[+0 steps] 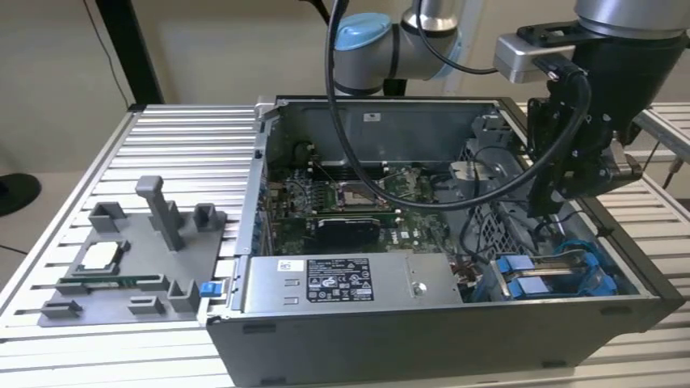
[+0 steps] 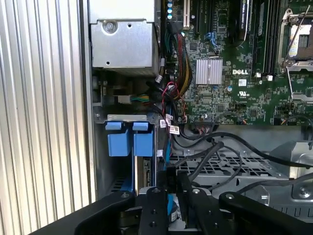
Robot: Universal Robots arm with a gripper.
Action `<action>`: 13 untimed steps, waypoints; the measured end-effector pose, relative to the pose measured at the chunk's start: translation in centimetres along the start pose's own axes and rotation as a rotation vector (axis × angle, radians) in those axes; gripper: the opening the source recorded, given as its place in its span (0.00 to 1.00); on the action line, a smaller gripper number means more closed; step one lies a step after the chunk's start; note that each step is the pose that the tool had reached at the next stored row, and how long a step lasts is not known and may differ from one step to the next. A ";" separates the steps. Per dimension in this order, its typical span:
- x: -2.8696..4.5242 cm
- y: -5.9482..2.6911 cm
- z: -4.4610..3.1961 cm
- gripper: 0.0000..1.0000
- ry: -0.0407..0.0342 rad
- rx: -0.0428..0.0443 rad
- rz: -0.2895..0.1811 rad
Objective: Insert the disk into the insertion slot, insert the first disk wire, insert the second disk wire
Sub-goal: 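Insert the first disk wire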
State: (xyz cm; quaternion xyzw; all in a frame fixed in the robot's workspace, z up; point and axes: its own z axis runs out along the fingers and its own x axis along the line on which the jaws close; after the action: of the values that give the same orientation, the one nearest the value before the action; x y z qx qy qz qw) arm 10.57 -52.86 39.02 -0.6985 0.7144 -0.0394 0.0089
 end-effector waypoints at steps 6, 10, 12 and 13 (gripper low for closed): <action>-0.01 0.00 0.03 0.00 0.0001 0.0002 0.000; -0.01 0.11 0.23 0.00 -0.0001 0.0029 0.000; -0.02 0.20 0.43 0.00 0.0000 0.0073 0.000; -0.02 0.25 0.51 0.00 -0.0001 0.0094 0.000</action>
State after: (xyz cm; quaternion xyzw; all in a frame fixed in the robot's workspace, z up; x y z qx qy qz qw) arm 10.35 -52.86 38.49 -0.6983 0.7144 -0.0427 0.0122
